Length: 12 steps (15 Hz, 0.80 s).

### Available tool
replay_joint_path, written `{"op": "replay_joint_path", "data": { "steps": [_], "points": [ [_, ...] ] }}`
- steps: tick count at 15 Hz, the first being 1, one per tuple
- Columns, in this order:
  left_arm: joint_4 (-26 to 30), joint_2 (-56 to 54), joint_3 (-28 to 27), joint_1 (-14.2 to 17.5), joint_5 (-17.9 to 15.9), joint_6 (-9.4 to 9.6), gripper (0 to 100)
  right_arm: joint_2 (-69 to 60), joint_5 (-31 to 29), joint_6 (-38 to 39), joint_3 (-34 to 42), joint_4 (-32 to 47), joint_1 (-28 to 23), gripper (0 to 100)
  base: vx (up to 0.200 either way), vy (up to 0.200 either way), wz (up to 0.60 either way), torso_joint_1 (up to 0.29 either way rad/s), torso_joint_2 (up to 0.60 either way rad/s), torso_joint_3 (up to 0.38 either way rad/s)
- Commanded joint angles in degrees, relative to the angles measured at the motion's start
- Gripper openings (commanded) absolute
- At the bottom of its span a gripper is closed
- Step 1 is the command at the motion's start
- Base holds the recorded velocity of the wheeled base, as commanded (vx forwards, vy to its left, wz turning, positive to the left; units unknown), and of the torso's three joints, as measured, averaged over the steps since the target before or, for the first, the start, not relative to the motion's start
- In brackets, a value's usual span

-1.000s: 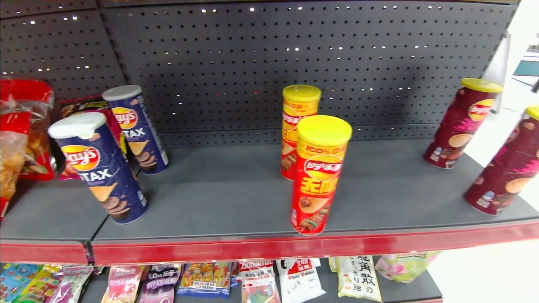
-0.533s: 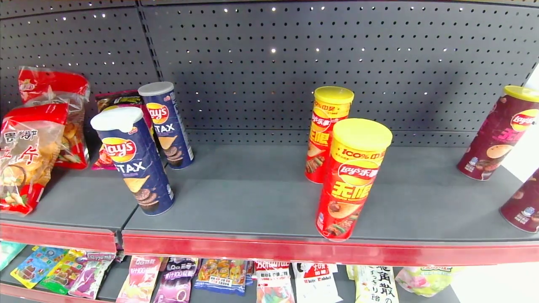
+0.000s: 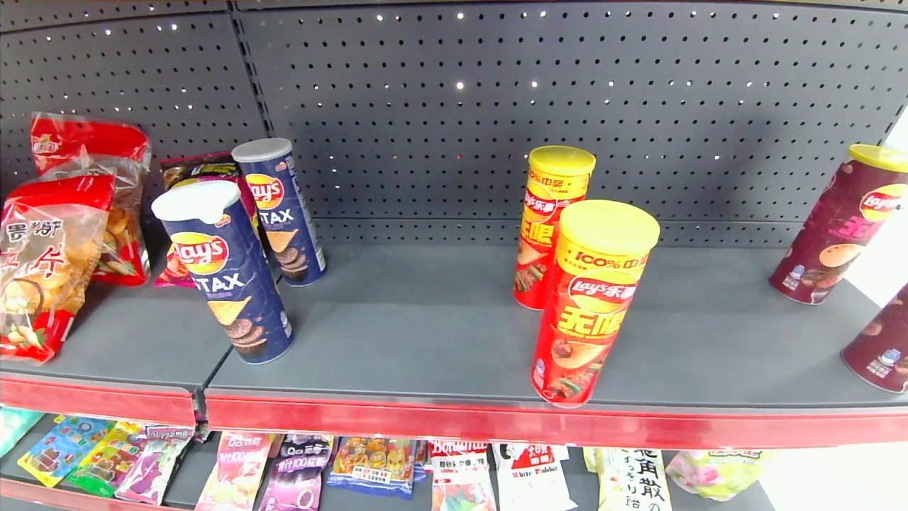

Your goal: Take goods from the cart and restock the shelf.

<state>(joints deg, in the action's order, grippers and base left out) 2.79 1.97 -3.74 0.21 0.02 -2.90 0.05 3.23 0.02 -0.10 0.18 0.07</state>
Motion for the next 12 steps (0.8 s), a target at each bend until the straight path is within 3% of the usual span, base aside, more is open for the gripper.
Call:
{"op": "replay_joint_path", "data": {
  "steps": [1, 2, 4, 12],
  "points": [
    [-3.41, -1.97, 3.74, -0.21, 2.79, -0.35, 100, 0.04, 0.02, 0.06, 0.01, -0.01, 0.01, 100, 0.000, 0.000, 0.00, 0.000, 0.00, 0.000],
    [-2.79, -1.97, 3.74, -0.21, 3.40, -0.26, 100, 0.04, 0.02, 0.06, 0.01, -0.01, 0.01, 100, 0.000, 0.000, 0.00, 0.000, 0.00, 0.000],
    [-2.88, -1.97, 3.74, -0.21, 2.96, 2.64, 100, 0.04, 0.02, 0.06, 0.01, -0.09, 0.01, 100, 0.000, 0.000, 0.00, 0.000, 0.00, 0.000],
    [-2.88, -1.97, 3.74, -0.21, 2.88, 2.73, 100, 0.04, 0.02, 0.06, 0.01, -0.01, 0.01, 100, 0.000, 0.000, 0.00, 0.000, 0.00, 0.000]
  ]
}}
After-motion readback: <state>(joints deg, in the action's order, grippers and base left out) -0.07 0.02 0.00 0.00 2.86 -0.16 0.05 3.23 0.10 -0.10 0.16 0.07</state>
